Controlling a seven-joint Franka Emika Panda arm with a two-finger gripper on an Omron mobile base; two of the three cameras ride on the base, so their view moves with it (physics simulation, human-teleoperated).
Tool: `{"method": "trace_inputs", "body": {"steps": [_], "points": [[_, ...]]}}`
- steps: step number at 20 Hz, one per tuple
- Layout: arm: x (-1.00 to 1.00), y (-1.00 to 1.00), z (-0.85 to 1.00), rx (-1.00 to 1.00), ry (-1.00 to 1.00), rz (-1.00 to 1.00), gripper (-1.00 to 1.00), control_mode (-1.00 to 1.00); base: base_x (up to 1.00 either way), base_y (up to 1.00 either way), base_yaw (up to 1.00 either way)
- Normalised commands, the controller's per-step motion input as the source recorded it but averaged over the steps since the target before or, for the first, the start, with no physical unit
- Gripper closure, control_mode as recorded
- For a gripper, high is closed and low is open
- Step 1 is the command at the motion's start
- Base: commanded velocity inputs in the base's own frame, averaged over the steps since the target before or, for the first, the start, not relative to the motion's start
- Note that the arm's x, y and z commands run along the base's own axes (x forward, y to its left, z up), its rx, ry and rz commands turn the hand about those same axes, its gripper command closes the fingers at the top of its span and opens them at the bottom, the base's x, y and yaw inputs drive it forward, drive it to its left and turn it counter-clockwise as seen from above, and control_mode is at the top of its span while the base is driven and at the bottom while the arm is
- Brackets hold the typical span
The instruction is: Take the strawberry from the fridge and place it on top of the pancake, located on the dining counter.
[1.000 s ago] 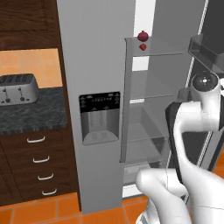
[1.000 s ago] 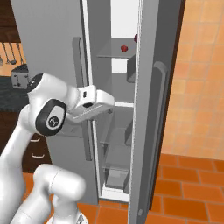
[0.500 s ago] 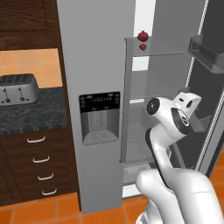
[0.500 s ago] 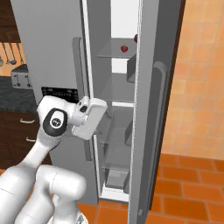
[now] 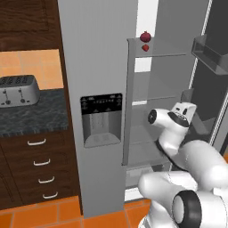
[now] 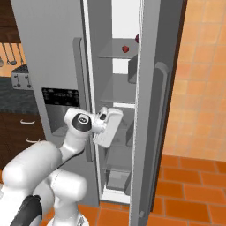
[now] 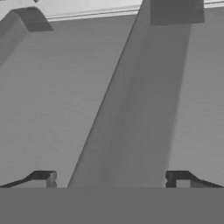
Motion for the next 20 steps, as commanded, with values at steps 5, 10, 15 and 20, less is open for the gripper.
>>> {"method": "trace_inputs", "body": {"steps": [5, 10, 15, 20], "points": [[0.25, -0.62, -0.25, -0.01, 0.03, -0.1, -1.0, -1.0, 0.0, 0.0, 0.0], [0.05, -0.6, -0.21, 0.0, 0.0, -0.08, -1.0, -1.0, 0.0, 0.0, 0.0], [-0.08, -0.05, -0.02, 0.0, 0.0, -0.01, -1.0, -1.0, 0.0, 0.0, 0.0], [-0.02, 0.31, 0.0, 0.16, -0.01, 0.03, -1.0, -1.0, 0.0, 0.0, 0.0]]}}
